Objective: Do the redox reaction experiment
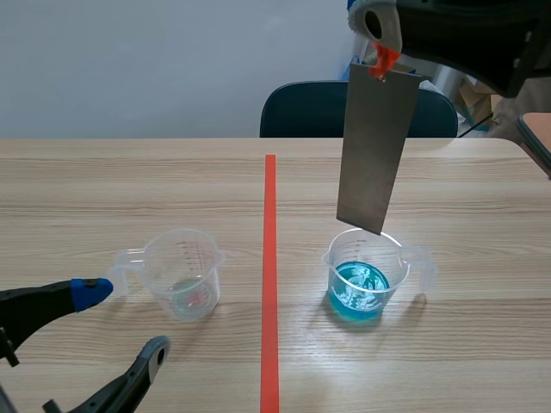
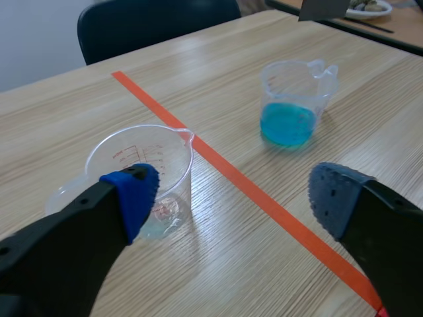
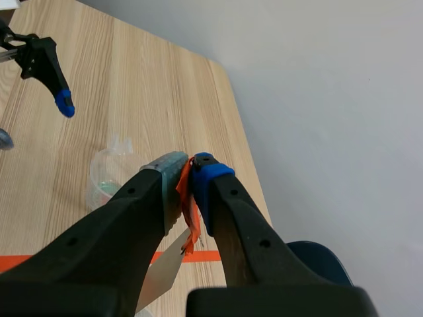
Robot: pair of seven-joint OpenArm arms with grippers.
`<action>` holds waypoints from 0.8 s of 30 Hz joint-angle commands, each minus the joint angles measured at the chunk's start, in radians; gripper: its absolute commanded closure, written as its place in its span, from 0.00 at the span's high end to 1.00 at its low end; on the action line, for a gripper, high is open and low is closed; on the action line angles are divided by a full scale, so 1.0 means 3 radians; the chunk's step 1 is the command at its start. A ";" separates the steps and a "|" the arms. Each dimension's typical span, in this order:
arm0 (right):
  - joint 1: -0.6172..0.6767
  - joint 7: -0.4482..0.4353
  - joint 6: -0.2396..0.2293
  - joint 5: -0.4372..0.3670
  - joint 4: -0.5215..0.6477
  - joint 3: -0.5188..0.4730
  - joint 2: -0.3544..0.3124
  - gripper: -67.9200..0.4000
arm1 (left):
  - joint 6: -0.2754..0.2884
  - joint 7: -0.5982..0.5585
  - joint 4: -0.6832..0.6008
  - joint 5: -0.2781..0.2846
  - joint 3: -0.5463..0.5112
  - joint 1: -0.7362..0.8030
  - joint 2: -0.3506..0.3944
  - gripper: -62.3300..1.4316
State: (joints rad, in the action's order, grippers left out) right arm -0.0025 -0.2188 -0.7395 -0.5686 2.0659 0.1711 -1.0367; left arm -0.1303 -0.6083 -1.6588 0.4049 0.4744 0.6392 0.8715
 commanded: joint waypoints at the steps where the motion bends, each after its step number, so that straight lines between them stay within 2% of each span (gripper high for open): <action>1: -0.0037 -0.0027 -0.0020 -0.0038 0.0043 -0.0034 -0.0015 0.01 | 0.0006 -0.0140 -0.0085 -0.0013 -0.0013 0.0019 0.0008 0.91; 6: -0.0037 -0.0027 -0.0020 -0.0038 0.0043 -0.0034 -0.0015 0.01 | 0.0046 -0.0459 -0.0085 -0.0032 -0.0020 0.0104 0.0025 0.98; 24: -0.0037 -0.0034 -0.0020 -0.0039 0.0043 -0.0034 -0.0015 0.01 | 0.0043 -0.0412 -0.0084 -0.0094 -0.0014 0.0093 -0.0078 1.00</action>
State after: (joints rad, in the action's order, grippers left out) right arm -0.0025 -0.2188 -0.7395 -0.5686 2.0659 0.1711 -1.0367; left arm -0.1196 -0.7151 -1.6588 0.3817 0.4641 0.6701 0.8532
